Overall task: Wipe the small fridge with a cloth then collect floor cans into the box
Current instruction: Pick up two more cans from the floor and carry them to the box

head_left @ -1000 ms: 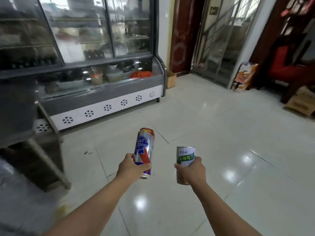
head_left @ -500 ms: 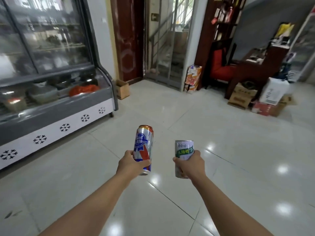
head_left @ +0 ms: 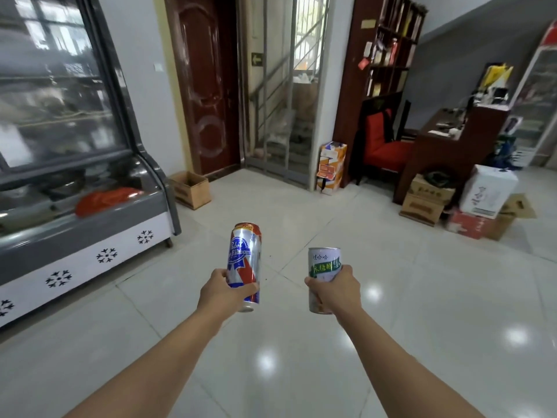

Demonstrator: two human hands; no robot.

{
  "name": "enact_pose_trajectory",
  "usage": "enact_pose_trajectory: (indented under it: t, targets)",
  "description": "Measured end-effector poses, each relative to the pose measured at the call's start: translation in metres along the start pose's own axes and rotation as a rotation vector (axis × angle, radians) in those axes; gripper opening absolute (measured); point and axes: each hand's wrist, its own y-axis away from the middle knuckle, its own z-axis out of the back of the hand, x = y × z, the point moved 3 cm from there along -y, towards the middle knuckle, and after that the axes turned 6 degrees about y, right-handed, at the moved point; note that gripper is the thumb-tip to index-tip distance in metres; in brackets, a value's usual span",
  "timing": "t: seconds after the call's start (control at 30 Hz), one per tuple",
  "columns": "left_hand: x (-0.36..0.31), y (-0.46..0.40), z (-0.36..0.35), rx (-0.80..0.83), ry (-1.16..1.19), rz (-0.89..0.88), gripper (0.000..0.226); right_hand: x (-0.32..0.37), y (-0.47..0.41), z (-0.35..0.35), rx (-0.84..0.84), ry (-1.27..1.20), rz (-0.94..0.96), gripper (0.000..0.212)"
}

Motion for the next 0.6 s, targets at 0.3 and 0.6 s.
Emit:
enact_pose_trajectory:
  t: [0.3,0.6]
  targets:
    - [-0.072,-0.128,-0.097,-0.06,-0.018,0.013,0.06,0.041,-0.177,0.026,0.033,0.024,0.055,0.061]
    - [-0.142,-0.31,-0.182,-0.046,0.037,-0.021,0.058,0.098,-0.374,0.024,0.029,0.044,0.087,0.061]
